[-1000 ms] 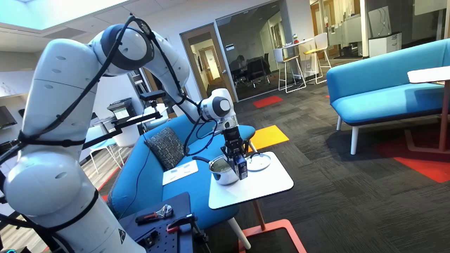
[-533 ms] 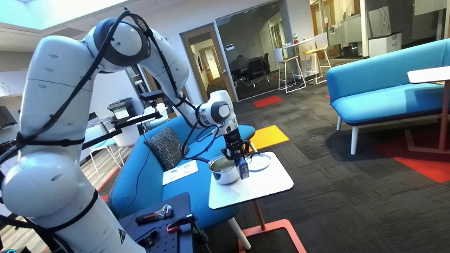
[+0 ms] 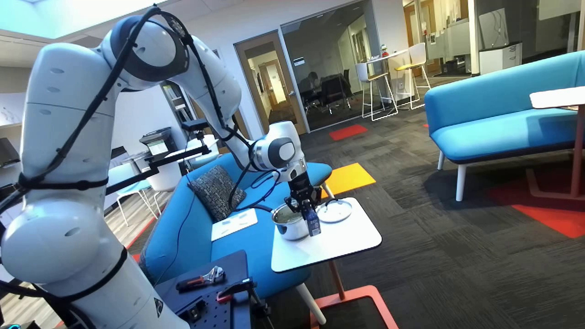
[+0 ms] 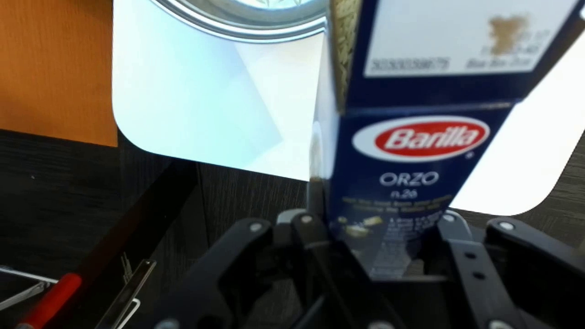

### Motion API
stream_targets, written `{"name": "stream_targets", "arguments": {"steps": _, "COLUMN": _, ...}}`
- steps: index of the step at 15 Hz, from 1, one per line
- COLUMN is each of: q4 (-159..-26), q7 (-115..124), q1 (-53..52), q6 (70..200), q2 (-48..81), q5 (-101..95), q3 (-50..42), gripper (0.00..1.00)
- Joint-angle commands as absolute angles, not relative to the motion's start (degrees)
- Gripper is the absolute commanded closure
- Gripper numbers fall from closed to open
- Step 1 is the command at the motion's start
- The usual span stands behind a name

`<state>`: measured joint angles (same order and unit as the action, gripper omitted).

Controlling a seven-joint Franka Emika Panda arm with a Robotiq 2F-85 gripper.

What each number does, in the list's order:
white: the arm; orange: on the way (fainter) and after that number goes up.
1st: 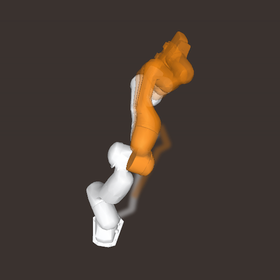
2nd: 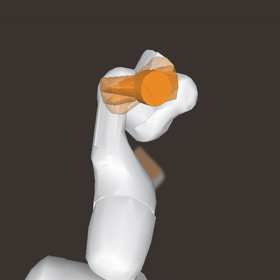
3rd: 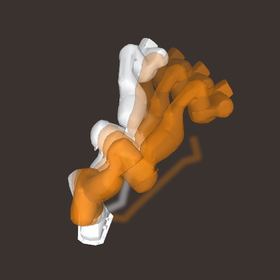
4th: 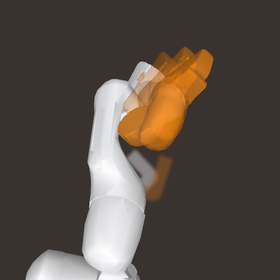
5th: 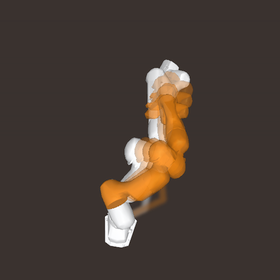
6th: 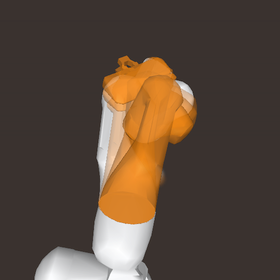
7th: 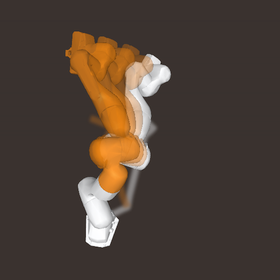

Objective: Pour some of the contents of the blue box into the silver pot and close the pot with the glass lid

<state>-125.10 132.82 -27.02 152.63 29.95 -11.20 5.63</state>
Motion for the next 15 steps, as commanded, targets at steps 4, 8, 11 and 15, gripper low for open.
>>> {"name": "stream_targets", "arguments": {"steps": 4, "q4": -132.59, "q7": 126.98, "q1": -24.01, "q6": 162.27, "q2": 25.88, "q5": -5.49, "q3": 6.65, "gripper": 0.83}}
{"name": "stream_targets", "arguments": {"steps": 8, "q4": -135.74, "q7": 120.14, "q1": -20.62, "q6": 170.58, "q2": 26.04, "q5": 1.0, "q3": 8.83, "gripper": 0.83}}
{"name": "stream_targets", "arguments": {"steps": 11, "q4": -137.77, "q7": 113.57, "q1": -16.29, "q6": 175.71, "q2": 26.3, "q5": 7.07, "q3": 12.82, "gripper": 0.83}}
{"name": "stream_targets", "arguments": {"steps": 15, "q4": -138.72, "q7": 104.04, "q1": -6.89, "q6": 180.98, "q2": 27.99, "q5": 14.88, "q3": 22.43, "gripper": 0.83}}
